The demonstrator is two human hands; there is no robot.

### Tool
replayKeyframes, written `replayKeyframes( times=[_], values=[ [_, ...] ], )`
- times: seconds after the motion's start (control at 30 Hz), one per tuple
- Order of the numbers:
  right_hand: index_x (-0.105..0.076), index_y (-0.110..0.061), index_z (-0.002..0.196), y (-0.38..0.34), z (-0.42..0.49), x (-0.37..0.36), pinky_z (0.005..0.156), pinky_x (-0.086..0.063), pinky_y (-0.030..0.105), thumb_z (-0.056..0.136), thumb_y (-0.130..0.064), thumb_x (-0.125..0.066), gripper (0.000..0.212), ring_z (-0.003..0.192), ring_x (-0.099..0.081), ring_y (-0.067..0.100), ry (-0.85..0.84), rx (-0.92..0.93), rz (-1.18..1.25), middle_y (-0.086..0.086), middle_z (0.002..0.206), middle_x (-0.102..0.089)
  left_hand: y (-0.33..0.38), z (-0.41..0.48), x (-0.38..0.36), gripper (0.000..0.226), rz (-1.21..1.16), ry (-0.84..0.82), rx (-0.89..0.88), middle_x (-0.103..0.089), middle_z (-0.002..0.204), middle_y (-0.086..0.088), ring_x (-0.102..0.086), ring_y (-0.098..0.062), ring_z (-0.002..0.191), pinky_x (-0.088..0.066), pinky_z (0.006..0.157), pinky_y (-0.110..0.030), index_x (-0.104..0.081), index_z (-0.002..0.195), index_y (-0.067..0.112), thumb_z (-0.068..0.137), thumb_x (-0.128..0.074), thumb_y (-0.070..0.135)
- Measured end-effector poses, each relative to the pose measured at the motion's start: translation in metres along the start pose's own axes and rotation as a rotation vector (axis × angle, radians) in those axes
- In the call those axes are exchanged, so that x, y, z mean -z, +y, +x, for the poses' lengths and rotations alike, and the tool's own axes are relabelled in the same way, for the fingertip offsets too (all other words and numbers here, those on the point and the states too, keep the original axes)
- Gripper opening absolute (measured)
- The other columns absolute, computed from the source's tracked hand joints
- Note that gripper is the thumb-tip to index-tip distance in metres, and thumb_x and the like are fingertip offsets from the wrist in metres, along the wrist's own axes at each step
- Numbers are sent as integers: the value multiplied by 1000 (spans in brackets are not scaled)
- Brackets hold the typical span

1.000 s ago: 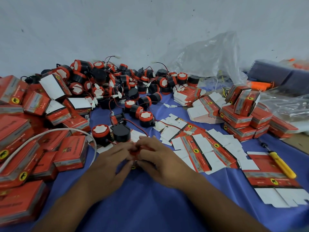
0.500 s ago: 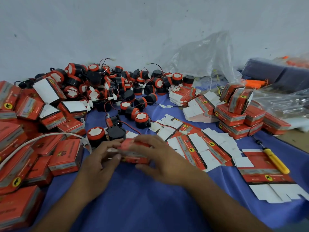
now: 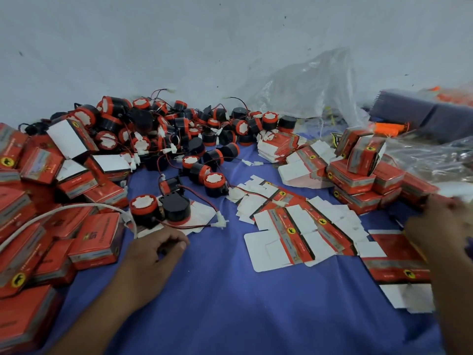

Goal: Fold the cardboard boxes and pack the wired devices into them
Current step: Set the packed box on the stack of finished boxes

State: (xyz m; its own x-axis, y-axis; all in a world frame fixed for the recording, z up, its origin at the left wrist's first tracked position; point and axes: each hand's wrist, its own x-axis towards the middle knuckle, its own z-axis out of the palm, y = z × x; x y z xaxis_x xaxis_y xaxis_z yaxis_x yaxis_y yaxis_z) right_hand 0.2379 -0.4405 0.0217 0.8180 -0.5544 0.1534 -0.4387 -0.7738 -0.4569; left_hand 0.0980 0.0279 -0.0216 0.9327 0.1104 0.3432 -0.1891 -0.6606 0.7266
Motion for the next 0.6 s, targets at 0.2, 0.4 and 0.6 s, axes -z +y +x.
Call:
replayKeyframes(
  times=[0.2,0.4,0.6],
  values=[
    [-63,-1,114,-28,-18,8,104,-38,55,86,-31,-50,42,120,-47,51,181,121,39,32,131,-53,1,0,-1,26,3,-4,30,-68,90,19,-63,-2,88,-50,76,-23,-68,85,35,92,-64,10],
    [-64,-18,109,-105,-107,-20,73,-50,28,87,-71,-49,59,89,-63,12,-303,533,-77,5,110,-69,2,0,1,26,19,-16,14,-68,91,20,-62,-4,89,-49,77,-24,-68,87,33,92,-64,9],
    [-30,-15,150,-124,-122,-53,109,-39,40,69,-75,-73,109,137,-43,28,-542,445,-283,10,154,-39,3,-3,1,25,29,-14,-28,-68,88,18,-63,-7,86,-52,74,-27,-68,87,34,91,-66,10]
  ],
)
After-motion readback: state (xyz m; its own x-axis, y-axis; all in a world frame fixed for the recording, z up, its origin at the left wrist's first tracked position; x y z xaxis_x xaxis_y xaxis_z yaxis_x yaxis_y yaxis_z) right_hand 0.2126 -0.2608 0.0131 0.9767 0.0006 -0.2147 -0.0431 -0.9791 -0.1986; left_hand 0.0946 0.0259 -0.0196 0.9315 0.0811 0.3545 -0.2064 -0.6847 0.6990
